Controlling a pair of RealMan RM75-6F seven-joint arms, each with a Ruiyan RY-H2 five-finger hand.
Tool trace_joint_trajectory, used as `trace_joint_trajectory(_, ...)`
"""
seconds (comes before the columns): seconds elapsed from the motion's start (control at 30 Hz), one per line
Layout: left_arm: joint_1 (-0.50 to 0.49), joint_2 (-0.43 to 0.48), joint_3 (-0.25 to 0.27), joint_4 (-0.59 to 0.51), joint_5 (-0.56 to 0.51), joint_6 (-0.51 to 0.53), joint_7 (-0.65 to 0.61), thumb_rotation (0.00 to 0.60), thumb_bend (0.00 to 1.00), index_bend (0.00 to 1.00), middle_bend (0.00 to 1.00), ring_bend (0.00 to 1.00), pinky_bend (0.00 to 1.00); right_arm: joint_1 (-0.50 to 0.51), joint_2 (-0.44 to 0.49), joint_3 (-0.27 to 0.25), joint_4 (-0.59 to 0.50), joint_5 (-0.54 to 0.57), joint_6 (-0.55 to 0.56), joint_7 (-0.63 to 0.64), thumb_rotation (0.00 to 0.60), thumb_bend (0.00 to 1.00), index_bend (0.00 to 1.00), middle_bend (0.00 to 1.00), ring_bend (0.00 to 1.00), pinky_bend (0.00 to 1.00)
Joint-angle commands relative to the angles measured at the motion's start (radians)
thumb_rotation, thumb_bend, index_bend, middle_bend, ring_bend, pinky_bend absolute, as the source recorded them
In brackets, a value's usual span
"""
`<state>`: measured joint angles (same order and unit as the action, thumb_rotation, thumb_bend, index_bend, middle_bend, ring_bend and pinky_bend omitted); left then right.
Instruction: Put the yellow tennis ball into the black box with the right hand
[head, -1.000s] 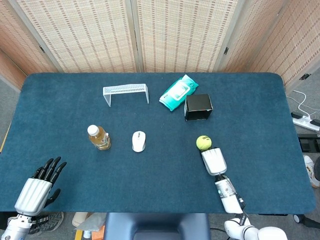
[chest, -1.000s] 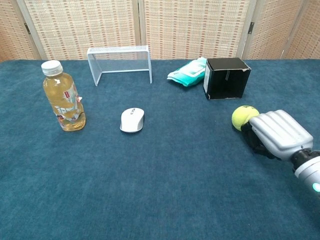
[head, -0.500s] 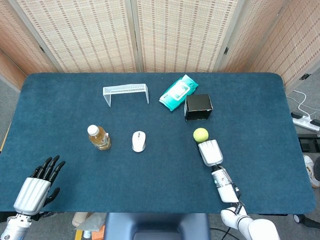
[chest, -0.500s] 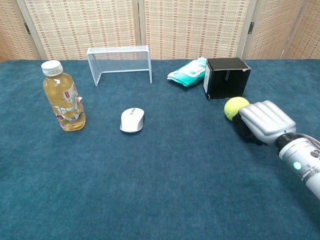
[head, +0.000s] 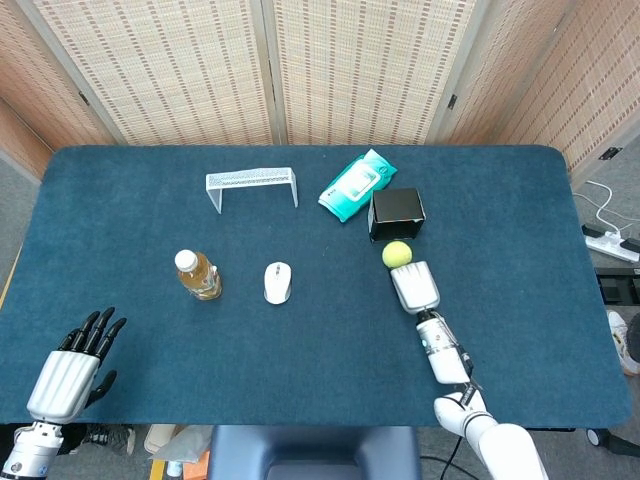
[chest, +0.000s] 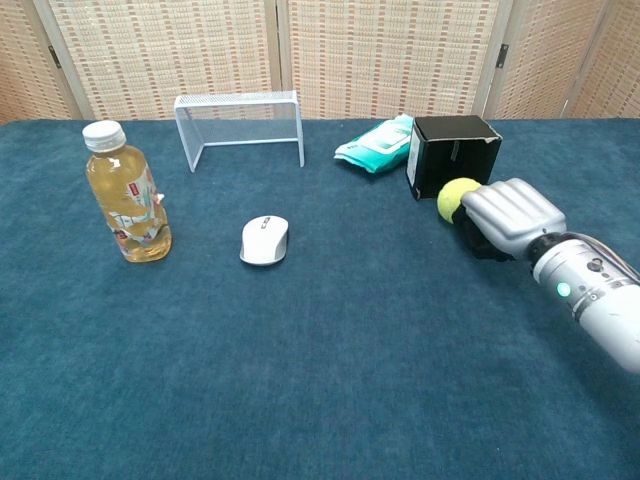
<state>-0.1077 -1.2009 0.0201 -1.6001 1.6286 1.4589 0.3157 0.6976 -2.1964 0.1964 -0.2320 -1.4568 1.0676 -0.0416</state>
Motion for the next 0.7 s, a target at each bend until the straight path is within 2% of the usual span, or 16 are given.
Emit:
trace_joint_trajectory(0.03,0.000,-0.003,-0.004,0.001,-0.005,0.003,0.004,0.600,0.36,0.14,0.11,0.04,0.28,0.023,-0.005,0.002,0.021,0.008,-0.024,0.019,0.600,0.89,0.80,0.98,0.70,0.77)
trace_joint_trajectory(0.3,0.007,-0.015,-0.015,0.021,-0.001,0.039,-0.001,0.600,0.36,0.14,0.11,0.04,0.28,0.059,-0.007,-0.004,0.057,0.013,-0.044,0.070,0.600,0.81,0.80,0.92,0.65,0.73)
trace_joint_trajectory(0.5,0.004,-0.019,-0.018,0.027,-0.012,0.031,0.005,0.600,0.36,0.14,0.11,0.04,0.28,0.074,-0.001,-0.006,0.069,0.017,-0.035,0.124,0.600,0.74,0.80,0.82,0.57,0.66)
trace_joint_trajectory(0.6,0.001,-0.020,-0.019,0.028,-0.019,0.025,0.006,0.600,0.36,0.14,0.11,0.04,0.28,0.080,0.002,-0.002,0.070,0.025,-0.039,0.153,0.600,0.65,0.77,0.74,0.50,0.61)
trace_joint_trajectory(0.7,-0.002,-0.022,-0.019,0.029,-0.025,0.017,0.009,0.600,0.36,0.14,0.11,0.04,0.29,0.083,0.003,0.001,0.073,0.032,-0.043,0.164,0.600,0.56,0.69,0.66,0.44,0.57)
